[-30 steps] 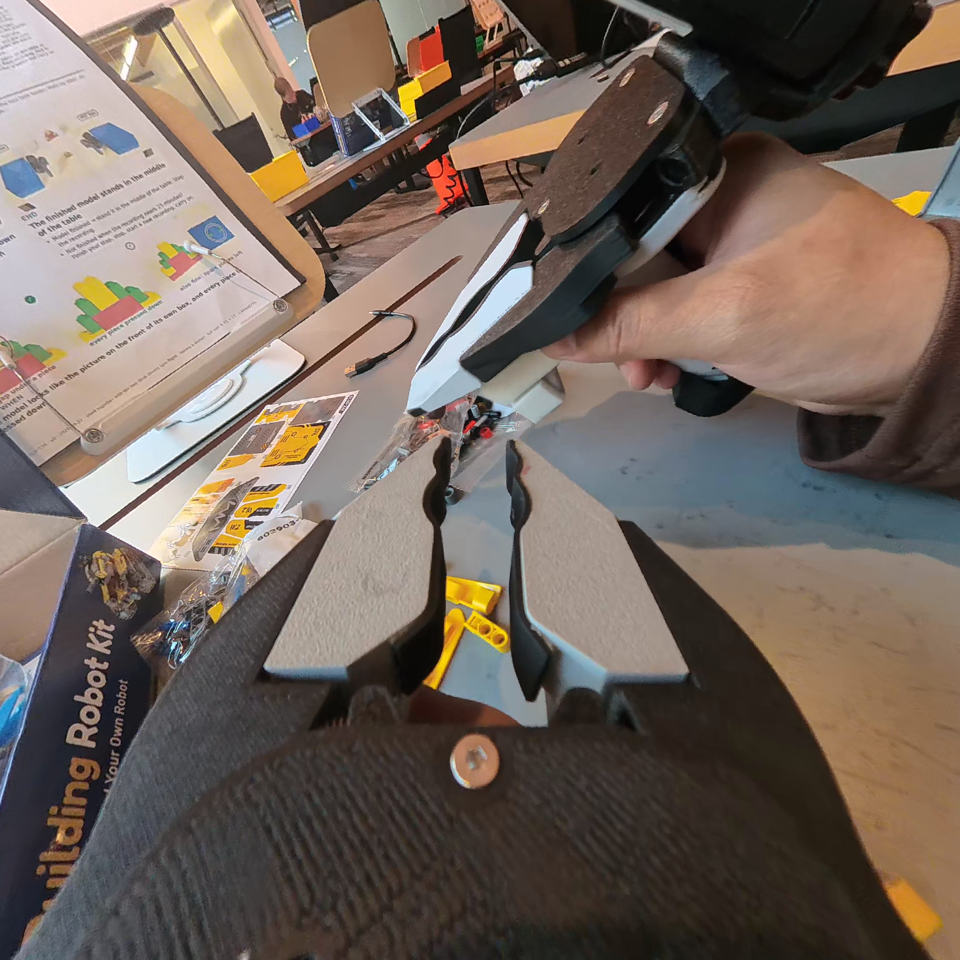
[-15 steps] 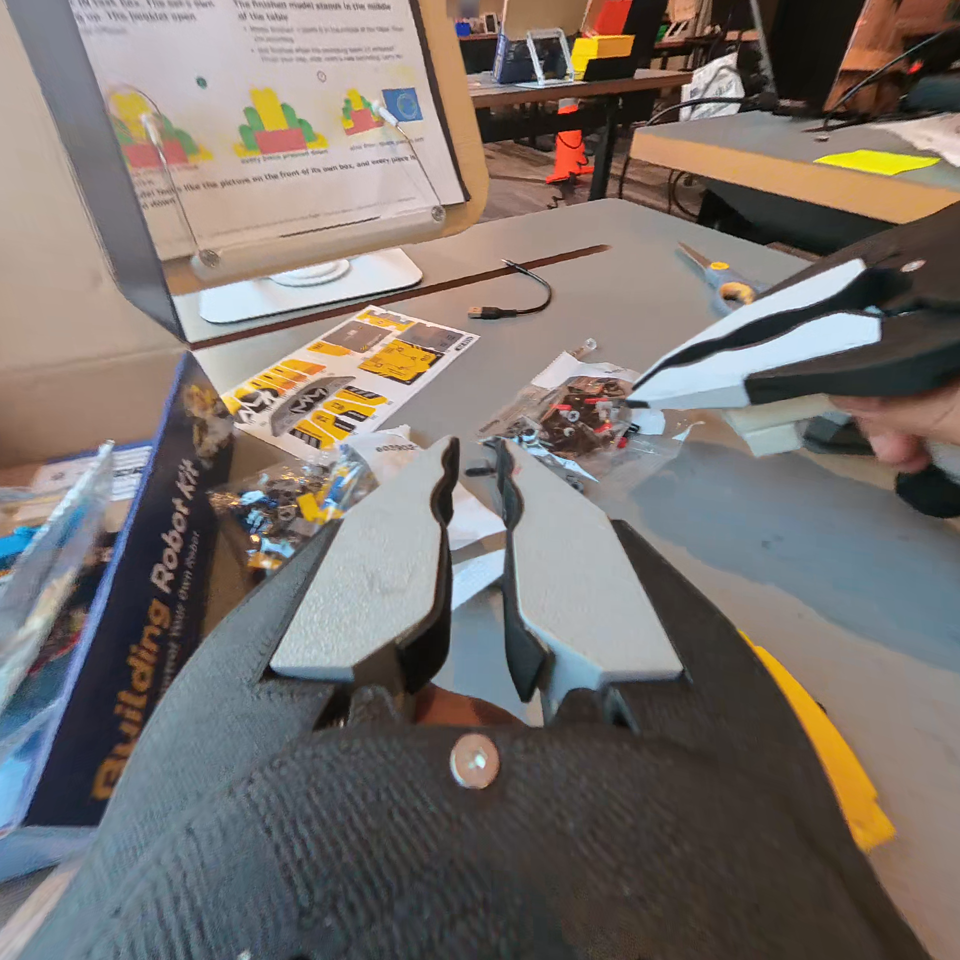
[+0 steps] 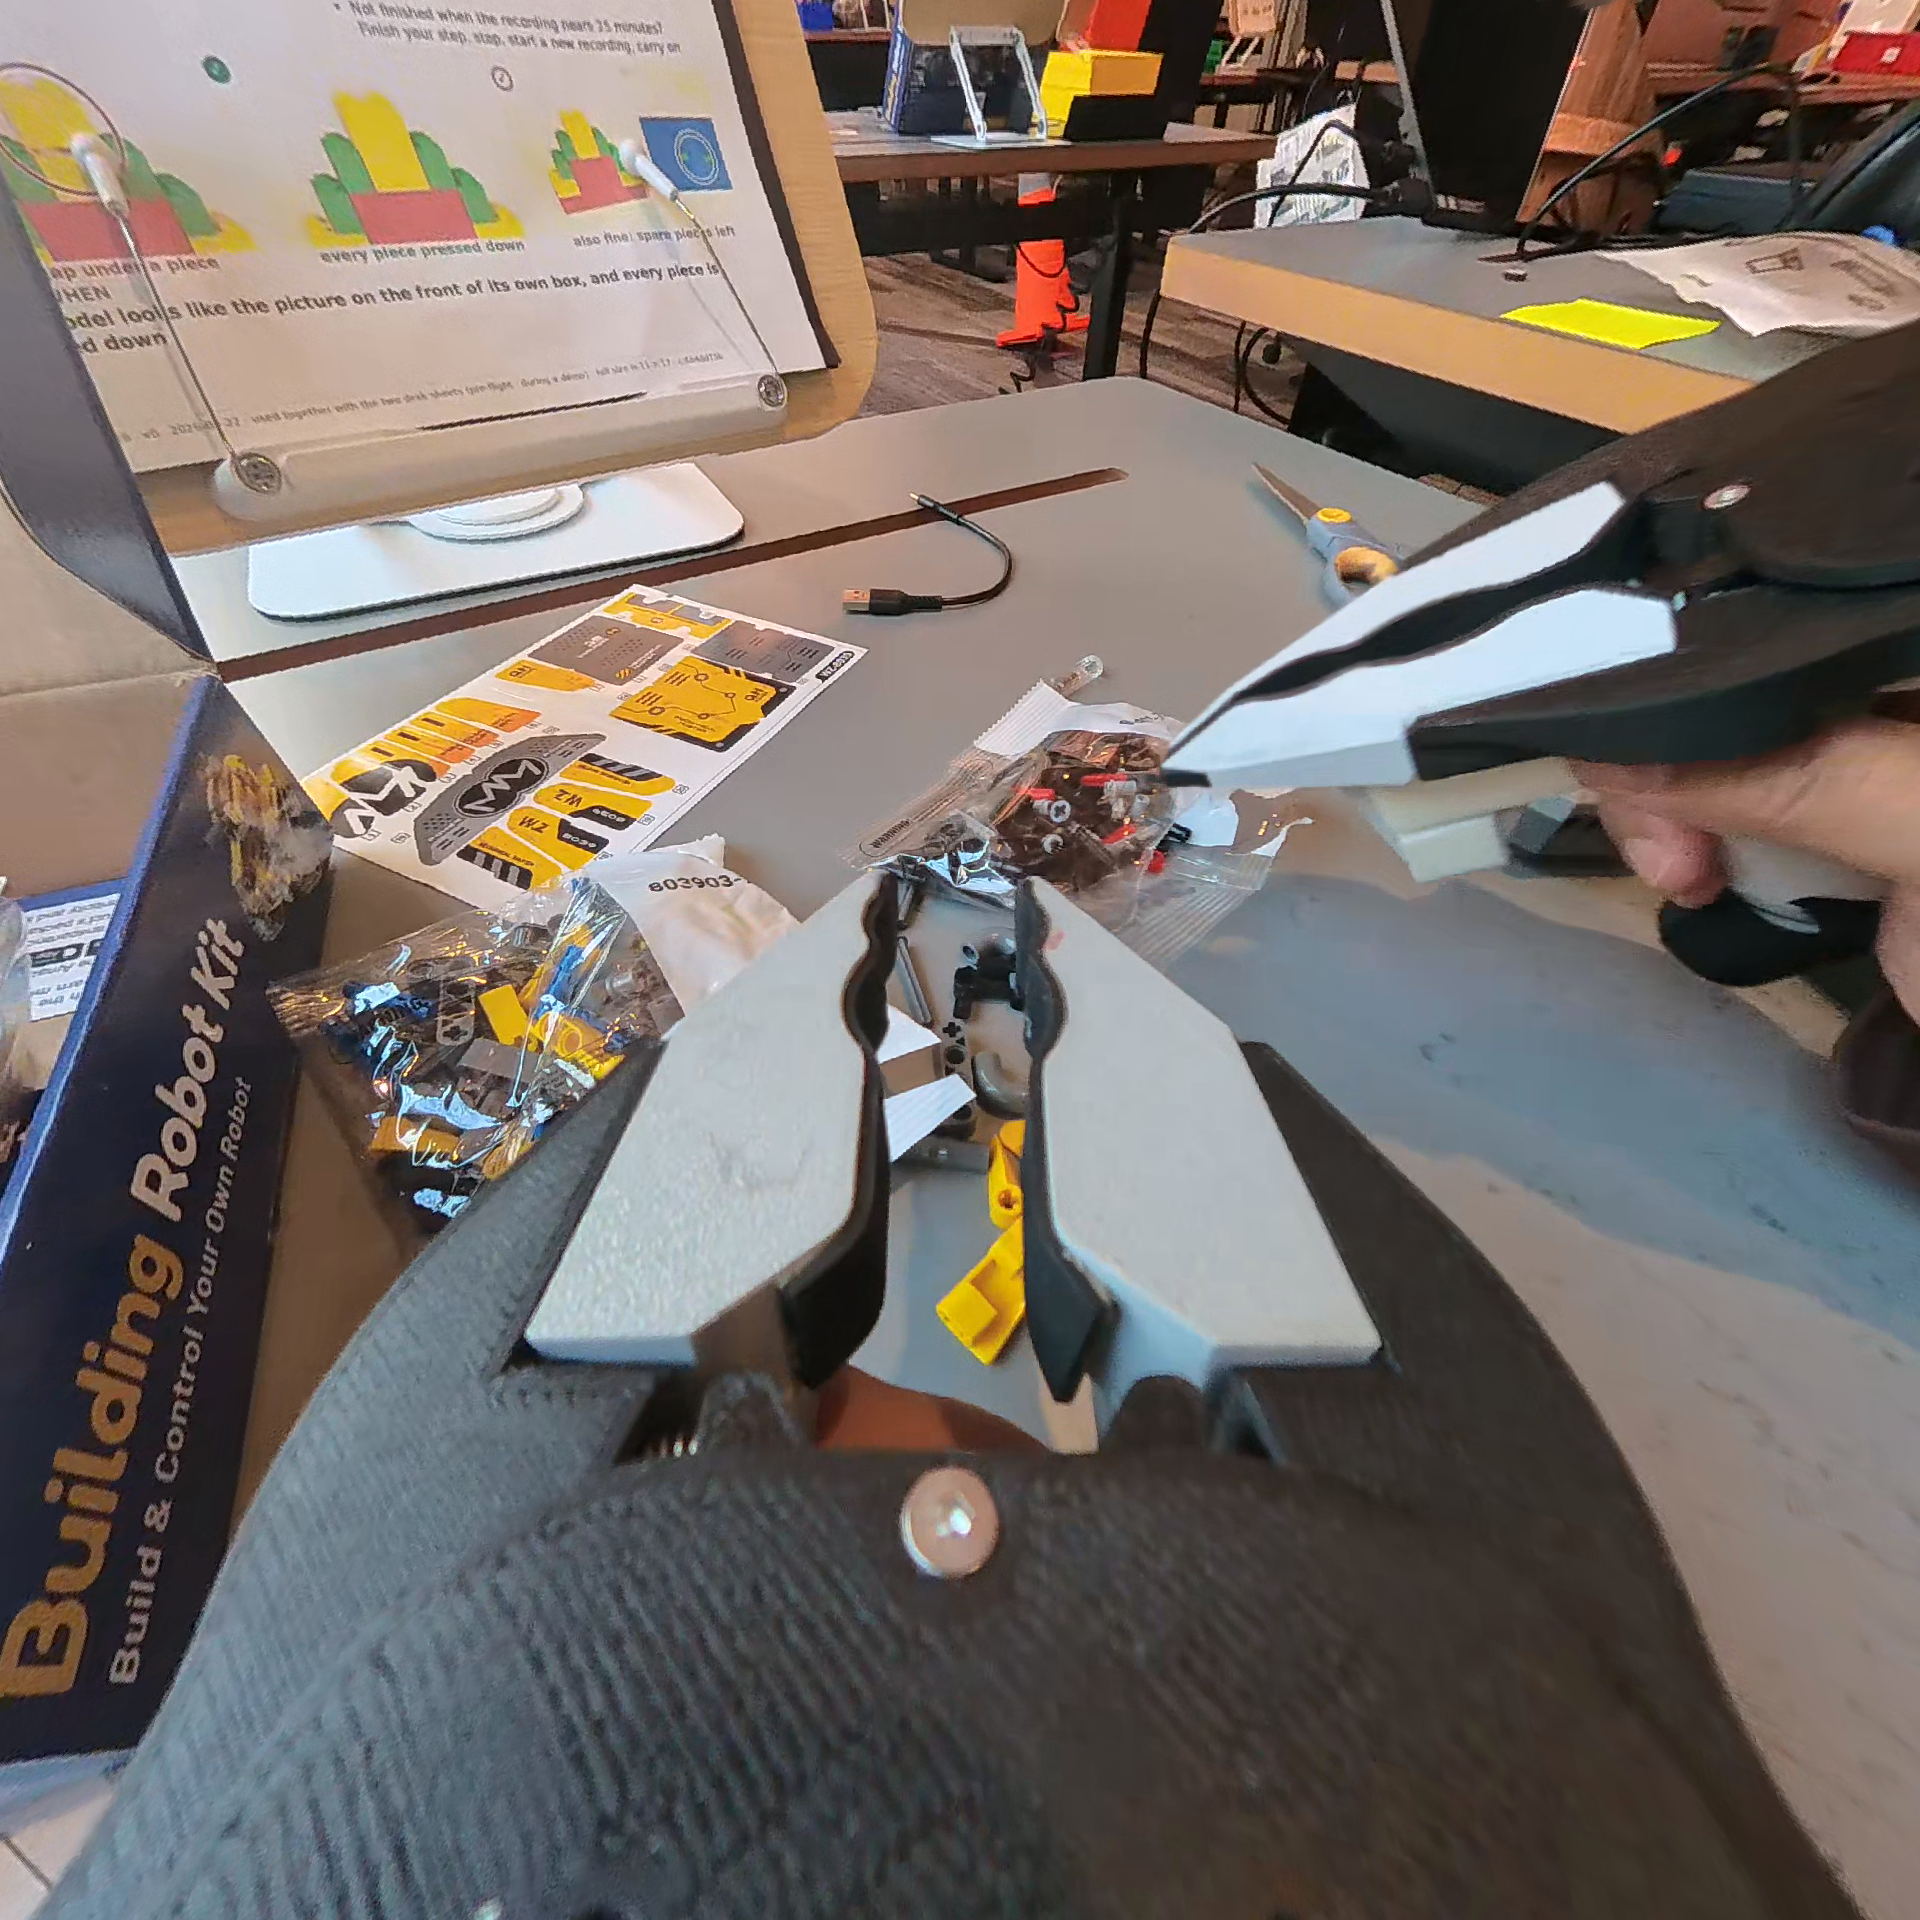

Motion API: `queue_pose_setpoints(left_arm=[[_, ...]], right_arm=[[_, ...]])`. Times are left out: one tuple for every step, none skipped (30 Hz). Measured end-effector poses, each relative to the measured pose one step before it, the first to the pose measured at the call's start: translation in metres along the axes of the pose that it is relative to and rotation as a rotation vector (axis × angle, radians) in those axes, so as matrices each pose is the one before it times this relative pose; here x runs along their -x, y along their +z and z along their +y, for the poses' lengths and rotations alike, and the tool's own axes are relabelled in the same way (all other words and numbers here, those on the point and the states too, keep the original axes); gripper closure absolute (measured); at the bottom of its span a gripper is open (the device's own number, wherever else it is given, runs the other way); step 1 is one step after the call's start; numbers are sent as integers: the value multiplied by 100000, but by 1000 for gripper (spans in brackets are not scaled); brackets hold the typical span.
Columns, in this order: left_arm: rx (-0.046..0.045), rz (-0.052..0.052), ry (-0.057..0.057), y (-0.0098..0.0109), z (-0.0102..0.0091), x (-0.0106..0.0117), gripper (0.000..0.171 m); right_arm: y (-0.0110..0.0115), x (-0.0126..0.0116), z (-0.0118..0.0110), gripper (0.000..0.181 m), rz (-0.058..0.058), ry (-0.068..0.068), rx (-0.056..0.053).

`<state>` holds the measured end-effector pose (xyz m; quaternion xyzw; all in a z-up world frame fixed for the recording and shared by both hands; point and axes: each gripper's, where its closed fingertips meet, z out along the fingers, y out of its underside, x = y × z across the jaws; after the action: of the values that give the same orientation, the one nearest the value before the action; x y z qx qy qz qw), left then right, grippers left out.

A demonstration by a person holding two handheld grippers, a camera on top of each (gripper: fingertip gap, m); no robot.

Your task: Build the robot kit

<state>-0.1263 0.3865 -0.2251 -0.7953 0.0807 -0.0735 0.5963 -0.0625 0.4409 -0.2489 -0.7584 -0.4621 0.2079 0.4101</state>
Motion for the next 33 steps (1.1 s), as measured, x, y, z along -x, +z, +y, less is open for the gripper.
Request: queue_pose_setpoints(left_arm=[[405,631,519,44,48,-148,152],[975,793,1563,87,126,-262,148],[1052,-430,2312,65,114,-194,146],[-43,-1033,3067,21,-29,-201,146],[-903,-852,3536,-37,-158,-292,147],[-1197,-832,3315,-79,-195,-305,147],[-1069,-8,2896,-79,-172,-386,148],[-659,413,2397,-84,-113,-384,147],[-511,247,1821,-70,-88,-273,147],[-471,325,1269,-69,-66,-201,148],[-475,613,698,-67,-81,-183,148],[-592,926,296,-69,-113,-190,148],[-506,469,-33,-78,-100,-98,148],[-307,349,-61,-61,-69,-77,148],[24,570,125,-30,-24,-135,148],[-18,238,146,-29,-40,-85,148],[-319,169,269,-33,-67,-78,148],[-244,65,345,-29,-59,-55,148],[-107,-5,298,-25,-38,-24,148],[-139,-44,87,-35,-41,6,148],[-248,0,-87,-30,-57,30,148],[-219,-181,-160,-40,-57,71,148],[-114,-249,-256,-19,-23,98,148],[18,-26,-374,-14,-15,75,148],[-5,-52,-448,-10,-9,72,148],[161,-24,-380,0,35,51,148],[558,-88,-283,43,89,43,149],[702,-46,-225,56,128,10,149],[437,305,-245,56,70,-61,148],[48,409,-271,20,10,-82,149],[-199,225,17,-4,-20,-69,149],[-82,-99,378,5,-1,-16,149],[75,-155,453,3,19,0,149]], right_arm=[[163,28,166,179,370,-461,1058],[53,86,-20,179,205,-529,75],[-14,77,-72,180,132,-374,-230],[-41,45,-106,181,155,-156,-460],[-53,39,-116,181,-36,43,-580],[-14,25,-55,181,-110,188,-311],[34,-24,46,181,52,143,196],[66,-22,113,181,83,-93,540],[77,-4,165,181,-51,-283,821],[81,37,219,181,-412,-441,1193],[77,-2,184,181,-191,-339,1053],[43,-5,44,181,26,-150,167],[21,61,-59,181,-152,0,-444],[39,103,-77,181,-284,7,-469],[76,107,-10,181,-101,-156,-53],[106,42,75,181,273,-410,465],[132,41,116,181,318,-529,621],[131,73,119,181,-80,-367,616],[111,77,134,181,-279,-117,713],[91,38,118,181,-158,-70,609],[47,-2,116,181,48,-116,628],[19,-61,120,181,169,-56,652],[-36,-96,106,181,220,4,514],[-71,-94,100,181,44,38,526],[-80,-94,116,181,-204,119,559],[-65,-101,123,181,-309,371,578],[-19,-58,109,181,-541,663,399],[38,37,86,181,-955,832,305],[107,102,140,181,-963,651,705],[122,113,169,181,-433,-44,1056],[113,73,176,181,224,-758,1172],[73,39,106,181,518,-925,910],[32,70,46,181,313,-654,506]])
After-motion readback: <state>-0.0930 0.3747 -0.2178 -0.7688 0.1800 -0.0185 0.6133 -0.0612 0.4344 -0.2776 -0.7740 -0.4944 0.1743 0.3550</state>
